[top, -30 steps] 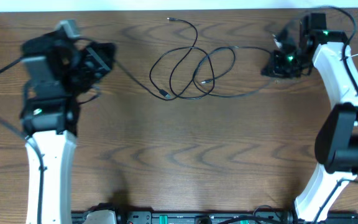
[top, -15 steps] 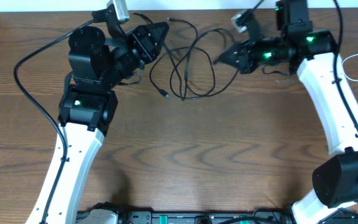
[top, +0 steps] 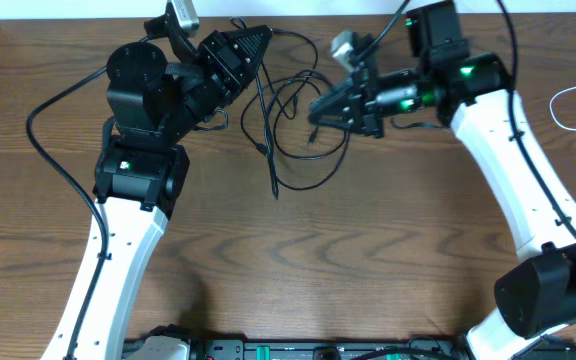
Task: Untangle cables
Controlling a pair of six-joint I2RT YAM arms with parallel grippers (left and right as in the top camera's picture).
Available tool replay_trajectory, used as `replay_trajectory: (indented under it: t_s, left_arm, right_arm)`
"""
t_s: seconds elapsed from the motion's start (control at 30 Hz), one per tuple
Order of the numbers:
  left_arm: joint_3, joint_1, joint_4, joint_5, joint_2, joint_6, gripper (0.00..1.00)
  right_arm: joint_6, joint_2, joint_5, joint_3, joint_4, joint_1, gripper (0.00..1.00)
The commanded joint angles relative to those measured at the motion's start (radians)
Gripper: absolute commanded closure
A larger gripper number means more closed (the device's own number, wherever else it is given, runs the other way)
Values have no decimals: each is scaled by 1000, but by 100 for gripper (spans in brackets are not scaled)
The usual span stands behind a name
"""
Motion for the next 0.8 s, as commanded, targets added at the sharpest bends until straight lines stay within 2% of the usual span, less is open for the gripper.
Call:
replay_trajectory:
  t_s: [0.0,0.2,0.4,0.5,0.6,0.77]
  left_arm:
    - [21,-18,9,14,-2,-76,93]
    - [21,-39,13,13,-2,-77,92]
    - [21,-20,11,10,-2,-68,92]
    - [21,-9,3,10,-2,-50,92]
    - [21,0,-24,9,-2,25,93]
    - [21,17,-146,2,12,68,93]
  right_arm:
    - [-60,-1,-48,2,34,56,76]
    - [-39,-1,-42,2,122,99,59]
    - [-10,-1,-68,2,142,97,47]
    - [-10,-1,-68,2,142,95,44]
    - [-10,-1,-72,2,142,91,43]
    - [-10,-1,-83,2,143,91,41]
